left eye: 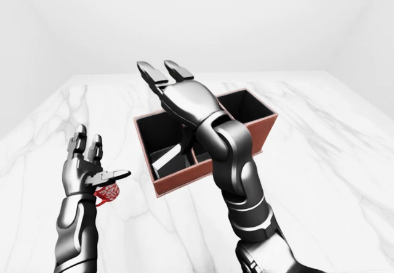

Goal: Pick up the book and place it in the left compartment of the caddy.

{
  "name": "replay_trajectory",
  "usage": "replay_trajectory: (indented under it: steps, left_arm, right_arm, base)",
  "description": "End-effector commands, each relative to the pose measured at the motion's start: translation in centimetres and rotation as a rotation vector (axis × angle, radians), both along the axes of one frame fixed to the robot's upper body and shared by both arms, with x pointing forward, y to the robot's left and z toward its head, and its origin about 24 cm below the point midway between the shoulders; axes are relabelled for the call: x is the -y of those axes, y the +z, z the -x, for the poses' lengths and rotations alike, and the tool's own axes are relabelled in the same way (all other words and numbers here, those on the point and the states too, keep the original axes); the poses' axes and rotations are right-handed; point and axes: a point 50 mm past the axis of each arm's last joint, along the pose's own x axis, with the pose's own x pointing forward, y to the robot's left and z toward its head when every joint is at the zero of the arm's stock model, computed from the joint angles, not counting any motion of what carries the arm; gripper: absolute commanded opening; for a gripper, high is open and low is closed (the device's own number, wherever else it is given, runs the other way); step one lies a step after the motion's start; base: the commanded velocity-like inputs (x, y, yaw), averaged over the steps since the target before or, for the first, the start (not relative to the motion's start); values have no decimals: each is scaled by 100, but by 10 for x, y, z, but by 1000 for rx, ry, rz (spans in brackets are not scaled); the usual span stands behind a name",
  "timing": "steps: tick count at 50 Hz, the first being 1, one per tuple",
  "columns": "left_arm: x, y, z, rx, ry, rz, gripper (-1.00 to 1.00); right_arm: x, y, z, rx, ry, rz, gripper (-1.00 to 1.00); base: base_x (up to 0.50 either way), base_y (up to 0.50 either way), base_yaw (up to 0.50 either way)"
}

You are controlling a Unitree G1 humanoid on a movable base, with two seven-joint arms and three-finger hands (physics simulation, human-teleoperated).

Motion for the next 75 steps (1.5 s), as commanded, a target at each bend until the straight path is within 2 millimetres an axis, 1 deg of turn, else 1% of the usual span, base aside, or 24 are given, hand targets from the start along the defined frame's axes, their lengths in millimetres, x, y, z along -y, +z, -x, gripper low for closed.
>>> replay_trajectory:
  steps: [1,6,13,14,15,18,23,26,27,30,33,38,39,43,48,51,54,56,59,63,68,73,74,75]
  left_arm:
    - [7,8,-4,14,-11,-20,100]
    - [11,12,-4,18,-19,-28,100]
    - [17,20,-6,22,-26,-37,100]
    - [17,20,-6,22,-26,-37,100]
    - [21,22,-6,24,-33,-41,100]
    - [24,25,-5,26,-38,-46,100]
    - [29,27,-5,30,-42,-46,100]
    - [32,28,-6,35,-43,-44,100]
    - [34,30,-6,41,-46,-45,100]
    - [39,35,-5,55,-53,-52,100]
    - [41,39,-5,69,-53,-54,100]
    - [45,47,-2,101,-50,-63,100]
    - [48,50,0,117,-54,-69,100]
    - [52,56,4,151,-69,-80,100]
    - [57,64,12,218,-102,-104,100]
    - [60,70,17,262,-120,-94,100]
    - [64,74,22,292,-156,-87,100]
    - [65,76,26,306,-161,-92,100]
    - [62,86,35,356,-174,-39,100]
    - [60,93,40,394,-173,-18,100]
    - [58,114,57,484,-190,24,100]
    - [55,140,77,618,-175,39,100]
    - [54,140,78,620,-175,39,100]
    - [53,147,84,658,-173,47,100]
  right_arm:
    - [22,20,12,113,-37,-67,100]
    - [33,23,16,138,-48,-89,100]
    - [57,26,25,175,-60,-151,100]
    - [56,26,26,177,-55,-147,100]
    - [65,24,29,176,-52,-183,100]
    - [72,23,36,186,-29,-203,100]
    - [85,18,50,183,24,-264,100]
    - [92,11,56,155,68,-300,100]
    - [98,4,58,121,80,-327,100]
    - [108,-1,63,95,111,-355,100]
    - [122,0,68,129,114,-423,100]
    - [142,-5,74,137,103,-538,100]
    - [151,-6,76,151,89,-601,100]
    - [169,-5,81,187,70,-716,100]
    - [193,-17,86,182,-17,-834,100]
    - [211,-20,95,212,-72,-933,100]
    - [217,-23,100,218,-84,-1002,100]
    - [219,-28,100,195,-111,-1009,100]
    - [223,-32,107,185,-128,-1026,100]
    - [224,-34,110,180,-133,-1031,100]
    - [222,-30,118,178,-82,-1045,100]
    - [220,-23,134,189,-1,-1051,100]
    - [220,-23,134,189,1,-1051,100]
    - [222,-19,139,214,14,-1060,100]
  base:
    - [0,0,0]
    - [0,0,0]
    - [0,0,0]
    - [0,0,0]
    - [0,0,0]
    - [0,0,0]
    - [0,0,0]
    - [0,0,0]
    - [0,0,0]
    - [0,0,0]
    - [0,0,0]
    - [0,0,0]
    - [0,0,0]
    - [0,0,0]
    - [0,0,0]
    - [0,0,0]
    - [0,0,0]
    - [0,0,0]
    - [0,0,0]
    - [0,0,0]
    - [0,0,0]
    - [0,0,0]
    - [0,0,0]
    - [0,0,0]
